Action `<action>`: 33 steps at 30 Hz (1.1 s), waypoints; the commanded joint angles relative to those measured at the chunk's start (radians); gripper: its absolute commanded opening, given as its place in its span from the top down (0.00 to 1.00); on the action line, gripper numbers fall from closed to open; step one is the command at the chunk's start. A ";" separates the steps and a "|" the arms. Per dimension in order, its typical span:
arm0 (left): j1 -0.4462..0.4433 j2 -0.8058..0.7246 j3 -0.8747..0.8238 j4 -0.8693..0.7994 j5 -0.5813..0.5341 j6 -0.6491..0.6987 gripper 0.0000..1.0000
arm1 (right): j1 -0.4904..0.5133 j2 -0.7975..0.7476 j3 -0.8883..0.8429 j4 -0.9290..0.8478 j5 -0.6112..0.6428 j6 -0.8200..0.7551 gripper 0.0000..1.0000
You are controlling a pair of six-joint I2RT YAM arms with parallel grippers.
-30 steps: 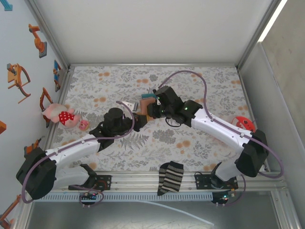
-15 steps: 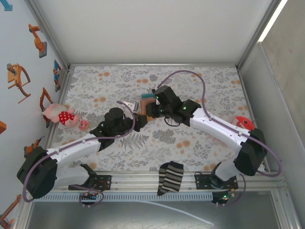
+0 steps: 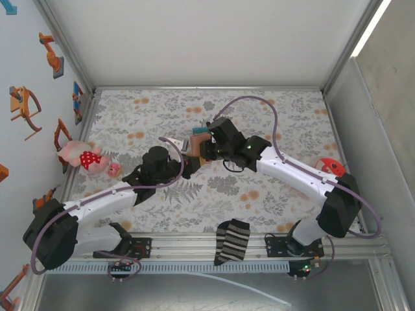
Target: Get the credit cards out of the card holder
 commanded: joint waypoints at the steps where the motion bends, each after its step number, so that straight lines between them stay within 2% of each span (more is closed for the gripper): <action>1: -0.006 -0.019 0.043 0.082 0.020 0.024 1.00 | 0.003 -0.008 -0.007 -0.038 0.039 -0.003 0.80; 25: -0.006 -0.018 0.040 0.079 0.006 0.019 1.00 | 0.004 -0.053 -0.034 -0.013 0.022 -0.004 0.90; 33: -0.006 -0.025 0.039 0.075 0.012 0.020 1.00 | 0.004 -0.063 -0.039 -0.018 0.036 -0.005 0.99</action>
